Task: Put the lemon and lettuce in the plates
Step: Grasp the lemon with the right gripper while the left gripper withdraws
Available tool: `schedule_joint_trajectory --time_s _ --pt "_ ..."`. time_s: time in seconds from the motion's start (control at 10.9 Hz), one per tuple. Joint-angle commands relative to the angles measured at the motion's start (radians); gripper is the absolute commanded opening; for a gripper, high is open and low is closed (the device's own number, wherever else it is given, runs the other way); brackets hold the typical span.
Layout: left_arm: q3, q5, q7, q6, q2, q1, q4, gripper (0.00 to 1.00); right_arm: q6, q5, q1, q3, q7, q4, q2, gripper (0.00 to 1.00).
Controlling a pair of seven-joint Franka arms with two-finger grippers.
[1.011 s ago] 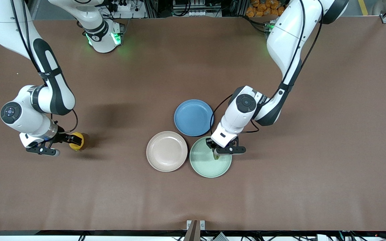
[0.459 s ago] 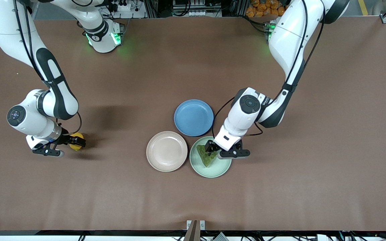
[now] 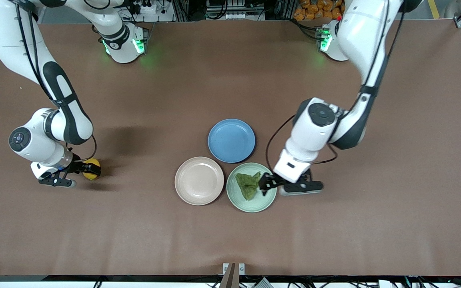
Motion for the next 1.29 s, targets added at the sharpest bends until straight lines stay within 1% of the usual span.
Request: schedule_joint_trajectory --time_s 0.0,0.09,0.28,0.46,0.74,0.83,0.92,1.01,1.1,1.19 --pt "0.044 0.082 0.011 -0.268 -0.167 0.026 -0.038 1.00 0.022 0.025 -0.010 0.010 -0.029 -0.003 0.010 1.00" --pt "0.044 0.113 0.085 -0.376 -0.209 0.043 -0.038 1.00 0.028 0.027 -0.010 0.010 -0.029 -0.004 0.013 1.00" --pt "0.041 0.120 0.257 -0.549 -0.302 0.107 -0.041 1.00 0.089 0.025 -0.005 0.012 -0.029 -0.038 0.016 1.00" --pt "0.039 0.120 0.372 -0.657 -0.373 0.166 -0.041 1.00 0.100 0.025 -0.008 0.024 -0.029 -0.043 0.014 1.00" --pt "0.036 0.103 0.419 -0.786 -0.456 0.217 -0.041 1.00 0.102 0.027 -0.008 0.025 -0.029 -0.044 0.014 1.00" --pt "0.035 0.091 0.419 -0.820 -0.488 0.235 -0.044 1.00 0.102 0.027 -0.007 0.027 -0.029 -0.044 0.014 0.92" --pt "0.035 0.081 0.417 -0.841 -0.532 0.244 -0.075 1.00 0.102 0.025 -0.006 0.027 -0.029 -0.044 0.014 0.82" --pt "0.035 0.071 0.417 -0.840 -0.571 0.258 -0.105 1.00 0.100 0.025 -0.008 0.027 -0.043 -0.043 0.013 0.68" --pt "0.035 0.055 0.419 -0.840 -0.601 0.278 -0.132 1.00 0.100 0.027 -0.008 0.027 -0.060 -0.043 0.013 0.57" --pt "0.035 0.039 0.422 -0.840 -0.631 0.293 -0.159 1.00 0.099 0.027 -0.008 0.027 -0.062 -0.043 0.013 0.47"
